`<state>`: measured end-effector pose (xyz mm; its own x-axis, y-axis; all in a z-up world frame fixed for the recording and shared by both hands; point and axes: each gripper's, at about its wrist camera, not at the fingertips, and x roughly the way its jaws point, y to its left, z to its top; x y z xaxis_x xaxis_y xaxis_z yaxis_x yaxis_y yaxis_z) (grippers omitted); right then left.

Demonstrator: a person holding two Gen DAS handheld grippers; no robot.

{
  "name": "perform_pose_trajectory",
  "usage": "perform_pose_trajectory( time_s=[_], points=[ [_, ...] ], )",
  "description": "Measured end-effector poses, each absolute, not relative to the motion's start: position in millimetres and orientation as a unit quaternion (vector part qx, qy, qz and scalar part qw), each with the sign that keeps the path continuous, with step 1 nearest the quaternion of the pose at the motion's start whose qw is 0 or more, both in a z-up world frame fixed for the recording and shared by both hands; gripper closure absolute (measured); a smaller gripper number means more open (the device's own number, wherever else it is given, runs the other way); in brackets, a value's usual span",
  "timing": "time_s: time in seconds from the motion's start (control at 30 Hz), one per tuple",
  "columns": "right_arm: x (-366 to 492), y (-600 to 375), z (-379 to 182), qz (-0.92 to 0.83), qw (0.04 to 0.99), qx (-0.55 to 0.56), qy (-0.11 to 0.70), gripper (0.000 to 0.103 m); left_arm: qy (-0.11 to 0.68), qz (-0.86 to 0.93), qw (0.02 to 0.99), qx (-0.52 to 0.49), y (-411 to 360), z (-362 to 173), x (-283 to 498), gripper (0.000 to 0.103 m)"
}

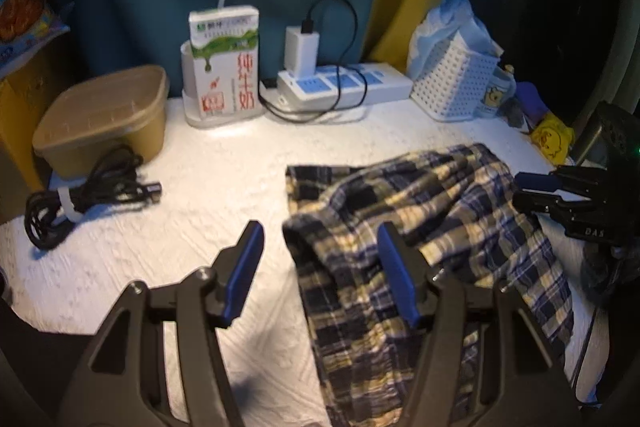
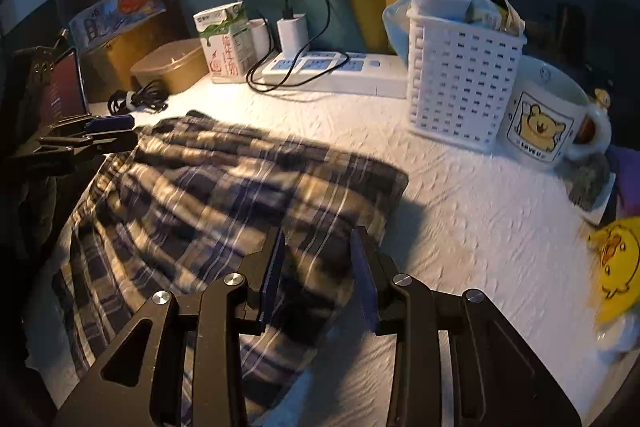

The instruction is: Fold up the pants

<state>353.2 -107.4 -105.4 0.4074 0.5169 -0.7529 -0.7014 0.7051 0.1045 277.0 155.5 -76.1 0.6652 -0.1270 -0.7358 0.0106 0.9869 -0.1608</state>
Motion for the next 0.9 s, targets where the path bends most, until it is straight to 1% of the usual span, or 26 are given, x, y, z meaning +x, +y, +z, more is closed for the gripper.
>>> perform_pose_trajectory(
  time_s=[0.1,0.2,0.33,0.53,0.77,0.83,0.87,0.9],
  points=[
    [351,-107,-108,0.359,0.834,-0.115,0.404,0.066,0.429,-0.035,0.900,-0.070,155,-92,284,0.043],
    [349,-108,-109,0.351,0.837,-0.120,0.402,0.066,0.434,-0.027,0.898,-0.066,157,-101,288,0.043],
    [344,-114,-108,0.344,0.841,-0.117,0.401,0.066,0.422,-0.029,0.905,-0.055,154,-90,281,0.043],
    [340,-119,-105,0.337,0.847,-0.110,0.397,0.066,0.397,-0.059,0.913,-0.074,155,-68,268,0.043],
    [356,-123,-102,0.335,0.850,-0.085,0.397,0.066,0.413,-0.069,0.906,-0.058,153,-74,289,0.043],
    [367,-123,-106,0.331,0.849,-0.076,0.405,0.061,0.421,-0.070,0.902,-0.060,155,-82,299,0.043],
    [370,-123,-107,0.332,0.848,-0.072,0.408,0.056,0.424,-0.071,0.901,-0.062,156,-85,303,0.043],
    [375,-123,-110,0.333,0.845,-0.067,0.413,0.053,0.428,-0.073,0.898,-0.063,157,-89,307,0.043]
  ],
)
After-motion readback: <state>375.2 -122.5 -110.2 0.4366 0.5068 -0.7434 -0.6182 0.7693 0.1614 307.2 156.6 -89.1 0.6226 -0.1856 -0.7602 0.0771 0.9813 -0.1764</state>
